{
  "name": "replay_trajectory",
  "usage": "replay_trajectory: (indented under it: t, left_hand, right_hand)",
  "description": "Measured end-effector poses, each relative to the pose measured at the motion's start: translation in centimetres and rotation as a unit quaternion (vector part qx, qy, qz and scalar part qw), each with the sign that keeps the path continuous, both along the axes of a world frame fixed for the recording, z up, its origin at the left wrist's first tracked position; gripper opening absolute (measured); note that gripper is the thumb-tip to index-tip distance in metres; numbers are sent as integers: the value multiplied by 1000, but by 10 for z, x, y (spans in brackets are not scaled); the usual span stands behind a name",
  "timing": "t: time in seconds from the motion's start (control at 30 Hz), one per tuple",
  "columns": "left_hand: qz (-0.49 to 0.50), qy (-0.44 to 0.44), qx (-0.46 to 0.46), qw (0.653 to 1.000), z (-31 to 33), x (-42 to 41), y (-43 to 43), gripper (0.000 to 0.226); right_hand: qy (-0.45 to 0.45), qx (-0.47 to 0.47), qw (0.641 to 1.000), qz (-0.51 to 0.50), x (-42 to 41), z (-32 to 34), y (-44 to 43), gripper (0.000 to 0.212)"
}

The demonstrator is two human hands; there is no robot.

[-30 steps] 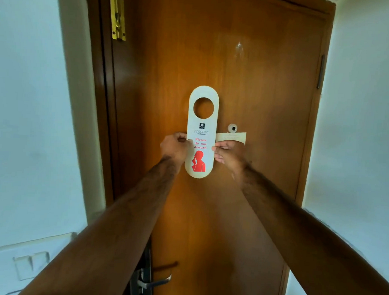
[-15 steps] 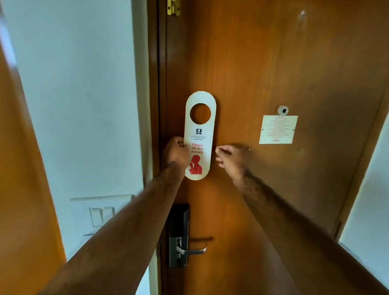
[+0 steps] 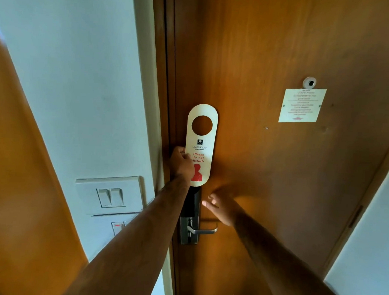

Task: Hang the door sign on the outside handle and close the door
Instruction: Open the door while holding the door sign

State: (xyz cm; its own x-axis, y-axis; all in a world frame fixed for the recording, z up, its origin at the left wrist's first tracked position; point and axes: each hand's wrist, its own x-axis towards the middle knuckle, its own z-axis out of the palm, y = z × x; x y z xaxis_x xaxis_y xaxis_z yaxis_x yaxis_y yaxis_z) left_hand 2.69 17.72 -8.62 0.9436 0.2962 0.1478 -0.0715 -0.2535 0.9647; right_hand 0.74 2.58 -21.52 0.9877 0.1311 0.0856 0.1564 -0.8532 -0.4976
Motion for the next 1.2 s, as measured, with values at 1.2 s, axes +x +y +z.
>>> replay_trajectory:
  t: [1.2]
  left_hand:
    - [17,-67,-11,998,-47,14,-7,28]
  right_hand:
    - [110,149,980,-69,10,-151,61,49]
